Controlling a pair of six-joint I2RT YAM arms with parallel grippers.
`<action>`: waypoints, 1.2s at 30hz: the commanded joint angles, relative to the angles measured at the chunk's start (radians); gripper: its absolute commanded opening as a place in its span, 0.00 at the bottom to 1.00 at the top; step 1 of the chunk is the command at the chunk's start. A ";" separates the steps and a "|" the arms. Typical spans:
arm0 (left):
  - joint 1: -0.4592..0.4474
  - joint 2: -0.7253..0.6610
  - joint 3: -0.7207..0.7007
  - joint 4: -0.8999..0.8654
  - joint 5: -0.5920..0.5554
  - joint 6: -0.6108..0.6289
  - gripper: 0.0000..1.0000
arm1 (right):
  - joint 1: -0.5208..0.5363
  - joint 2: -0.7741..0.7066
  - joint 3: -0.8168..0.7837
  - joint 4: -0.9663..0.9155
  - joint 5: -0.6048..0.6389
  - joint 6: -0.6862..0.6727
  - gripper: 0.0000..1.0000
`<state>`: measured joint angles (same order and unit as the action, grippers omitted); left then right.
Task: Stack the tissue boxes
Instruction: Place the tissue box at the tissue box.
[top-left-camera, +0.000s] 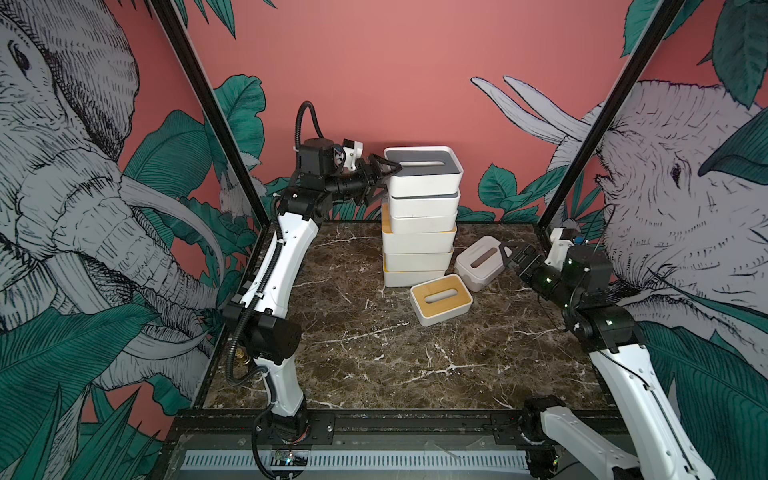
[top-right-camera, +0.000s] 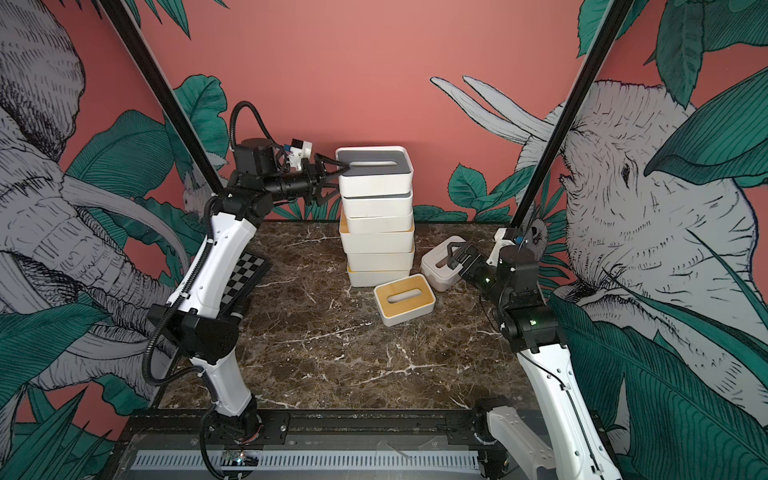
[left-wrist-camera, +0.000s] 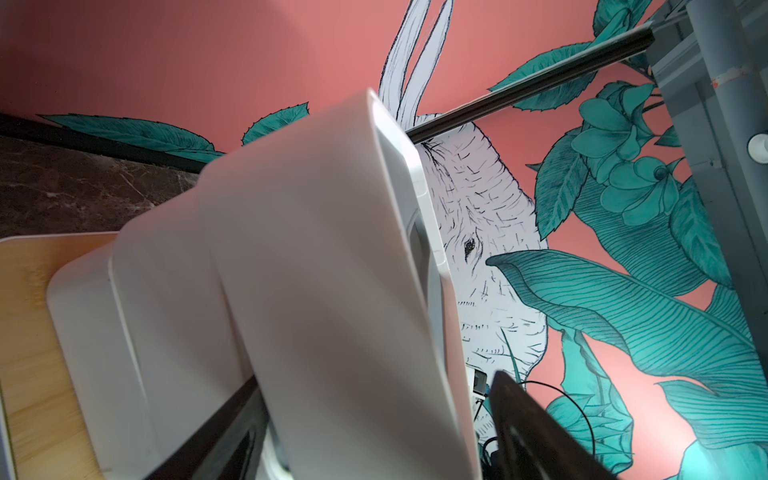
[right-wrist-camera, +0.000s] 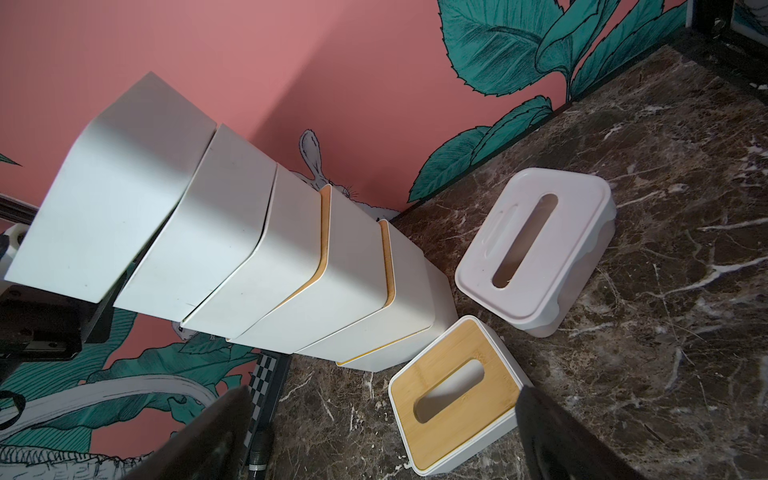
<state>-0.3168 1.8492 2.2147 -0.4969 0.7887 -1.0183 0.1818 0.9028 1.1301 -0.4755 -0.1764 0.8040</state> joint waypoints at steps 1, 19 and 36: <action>0.008 -0.034 0.047 -0.004 0.002 0.033 0.92 | 0.003 -0.004 -0.003 0.039 -0.002 0.000 0.99; 0.038 -0.055 0.082 -0.200 -0.119 0.157 0.93 | 0.002 0.049 0.032 0.069 -0.008 -0.022 0.99; 0.070 -0.096 0.041 -0.167 -0.354 0.185 0.38 | 0.007 0.507 0.524 0.065 -0.171 -0.114 0.99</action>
<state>-0.2535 1.7657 2.2669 -0.6994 0.4671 -0.8265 0.1829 1.3731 1.5818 -0.4301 -0.3119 0.7250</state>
